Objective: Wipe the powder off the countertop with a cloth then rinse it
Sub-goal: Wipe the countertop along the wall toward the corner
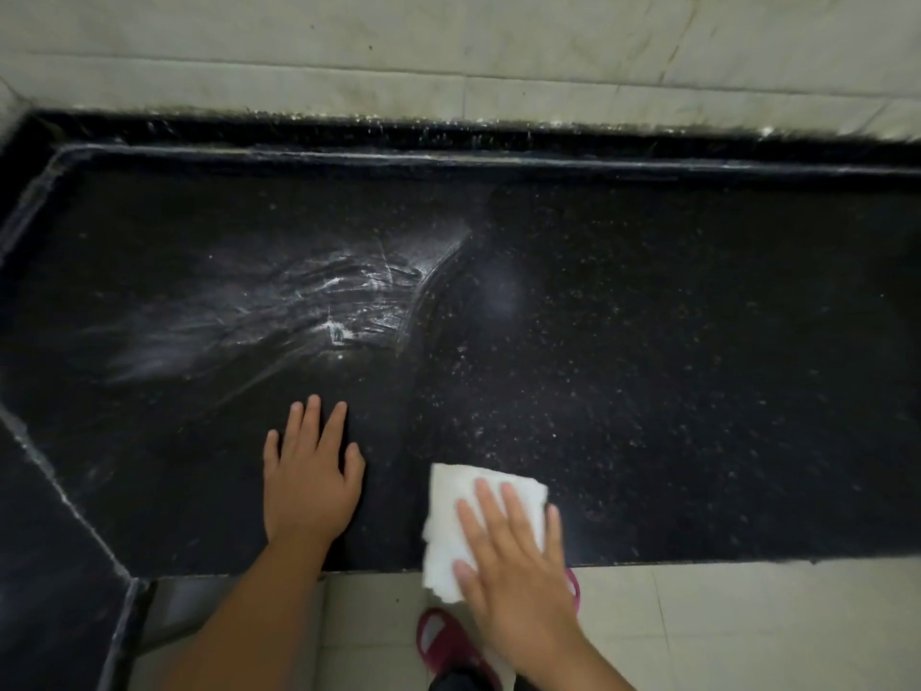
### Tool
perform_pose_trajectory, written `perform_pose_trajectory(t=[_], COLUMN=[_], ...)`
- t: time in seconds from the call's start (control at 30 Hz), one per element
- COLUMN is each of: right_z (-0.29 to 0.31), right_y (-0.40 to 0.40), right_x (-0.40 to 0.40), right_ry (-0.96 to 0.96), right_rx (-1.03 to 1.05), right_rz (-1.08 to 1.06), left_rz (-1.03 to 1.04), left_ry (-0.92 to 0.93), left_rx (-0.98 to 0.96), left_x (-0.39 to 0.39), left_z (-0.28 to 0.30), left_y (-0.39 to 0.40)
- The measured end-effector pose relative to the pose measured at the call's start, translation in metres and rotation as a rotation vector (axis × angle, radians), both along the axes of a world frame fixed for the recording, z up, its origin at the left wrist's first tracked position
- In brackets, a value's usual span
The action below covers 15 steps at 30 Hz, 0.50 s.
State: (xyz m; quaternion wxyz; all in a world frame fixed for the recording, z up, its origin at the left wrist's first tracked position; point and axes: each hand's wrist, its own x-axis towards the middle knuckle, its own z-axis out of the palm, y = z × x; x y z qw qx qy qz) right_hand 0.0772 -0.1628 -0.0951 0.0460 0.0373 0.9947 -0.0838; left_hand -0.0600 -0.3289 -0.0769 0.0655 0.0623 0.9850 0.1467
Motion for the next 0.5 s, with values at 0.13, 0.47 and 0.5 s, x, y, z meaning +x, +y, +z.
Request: perform_pose_trajectory(t=[0.13, 0.47, 0.5], right_z=[0.009, 0.039, 0.035], right_y=[0.067, 0.021, 0.003], right_x=[0.034, -0.105, -0.111], right_ry=[-0.159, -0.348, -0.311], right_rx=[0.039, -0.016, 0.003], right_rz=[-0.238, -0.078, -0.013], left_rz=[0.005, 0.014, 0.015], left_ry=[0.012, -0.066, -0.079], left_rx=[0.030, -0.013, -0.024], left_x=[0.001, 0.002, 0.002], left_z=[0.001, 0.009, 0.011], left_y=[-0.002, -0.001, -0.001])
